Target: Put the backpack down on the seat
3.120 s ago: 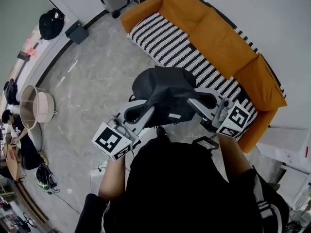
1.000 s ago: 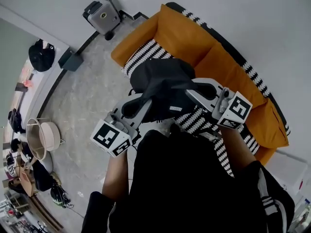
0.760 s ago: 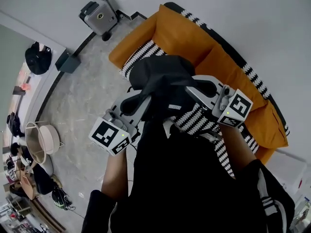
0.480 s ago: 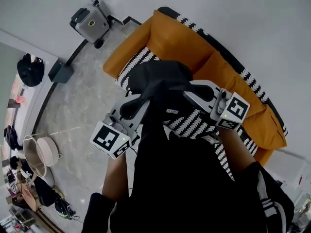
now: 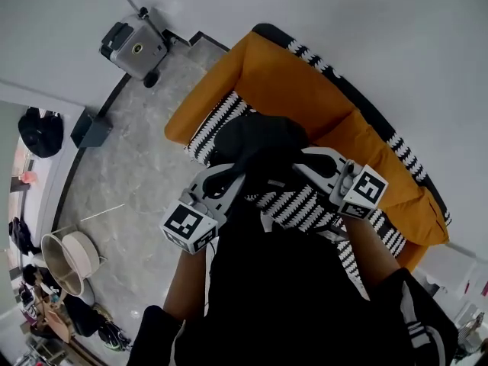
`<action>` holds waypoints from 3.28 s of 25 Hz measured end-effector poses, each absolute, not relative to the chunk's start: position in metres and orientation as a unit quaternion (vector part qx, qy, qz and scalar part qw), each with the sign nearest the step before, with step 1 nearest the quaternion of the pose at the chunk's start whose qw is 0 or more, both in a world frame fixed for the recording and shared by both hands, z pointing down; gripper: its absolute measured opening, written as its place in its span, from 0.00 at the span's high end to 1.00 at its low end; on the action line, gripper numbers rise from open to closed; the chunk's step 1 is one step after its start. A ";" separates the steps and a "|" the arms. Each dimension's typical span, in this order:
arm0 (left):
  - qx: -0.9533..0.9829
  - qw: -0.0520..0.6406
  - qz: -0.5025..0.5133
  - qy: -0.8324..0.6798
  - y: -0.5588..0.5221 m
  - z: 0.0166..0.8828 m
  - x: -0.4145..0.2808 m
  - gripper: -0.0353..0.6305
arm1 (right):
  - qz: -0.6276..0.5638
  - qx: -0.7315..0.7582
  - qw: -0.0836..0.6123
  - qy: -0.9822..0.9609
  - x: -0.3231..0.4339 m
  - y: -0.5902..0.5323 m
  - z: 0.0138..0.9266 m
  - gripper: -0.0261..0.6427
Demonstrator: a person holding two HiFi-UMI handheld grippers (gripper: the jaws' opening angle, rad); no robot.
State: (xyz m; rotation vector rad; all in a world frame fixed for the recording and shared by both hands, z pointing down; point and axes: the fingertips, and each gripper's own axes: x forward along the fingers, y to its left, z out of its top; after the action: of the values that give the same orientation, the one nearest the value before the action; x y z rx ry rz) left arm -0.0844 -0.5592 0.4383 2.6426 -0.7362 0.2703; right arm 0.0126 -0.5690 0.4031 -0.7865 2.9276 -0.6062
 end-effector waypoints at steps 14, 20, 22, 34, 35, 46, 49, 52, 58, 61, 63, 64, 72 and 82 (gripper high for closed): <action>0.929 0.212 0.133 -0.272 -0.668 0.528 -0.107 0.89 | -0.246 -0.301 -0.005 0.921 -0.006 -0.674 0.500 0.91; 0.924 0.228 0.141 -0.273 -0.701 0.559 -0.109 0.89 | -0.271 -0.319 -0.006 0.908 -0.009 -0.706 0.532 0.91; 0.923 0.233 0.145 -0.270 -0.711 0.567 -0.109 0.89 | -0.282 -0.326 -0.004 0.902 -0.008 -0.714 0.539 0.91; 0.919 0.247 0.163 -0.262 -0.771 0.618 -0.111 0.89 | -0.338 -0.354 0.018 0.872 -0.008 -0.766 0.589 0.91; 0.919 0.247 0.164 -0.259 -0.775 0.620 -0.111 0.89 | -0.338 -0.356 0.019 0.871 -0.008 -0.770 0.591 0.91; 0.919 0.252 0.170 -0.252 -0.823 0.630 -0.098 0.89 | -0.303 -0.388 -0.013 0.870 0.003 -0.816 0.606 0.91; 0.918 0.252 0.178 -0.249 -0.836 0.634 -0.095 0.89 | -0.292 -0.399 -0.029 0.869 0.006 -0.829 0.610 0.91; 0.916 0.256 0.187 -0.247 -0.848 0.638 -0.091 0.89 | -0.291 -0.414 -0.039 0.862 0.010 -0.842 0.616 0.91; 0.913 0.259 0.201 -0.244 -0.872 0.649 -0.080 0.89 | -0.285 -0.441 -0.057 0.850 0.021 -0.868 0.630 0.90; 0.912 0.260 0.205 -0.243 -0.881 0.652 -0.075 0.89 | -0.279 -0.447 -0.066 0.848 0.026 -0.877 0.636 0.90; 0.911 0.258 0.209 -0.245 -0.884 0.655 -0.071 0.89 | -0.275 -0.450 -0.070 0.847 0.030 -0.879 0.638 0.90; 0.910 0.258 0.210 -0.246 -0.885 0.656 -0.070 0.89 | -0.273 -0.452 -0.072 0.846 0.031 -0.880 0.639 0.90; 0.904 0.262 0.209 -0.267 -0.894 0.663 -0.074 0.80 | -0.270 -0.453 -0.080 0.846 0.030 -0.883 0.643 0.78; 0.896 0.254 0.193 -0.309 -0.880 0.650 -0.111 0.69 | -0.250 -0.468 -0.105 0.841 0.070 -0.847 0.627 0.72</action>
State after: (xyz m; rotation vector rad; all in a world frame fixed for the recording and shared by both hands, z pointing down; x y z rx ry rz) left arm -0.1112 -0.8797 0.6505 2.4334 -0.8390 0.5253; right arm 0.0704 -0.8467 0.6266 -1.5769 2.8359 -0.8443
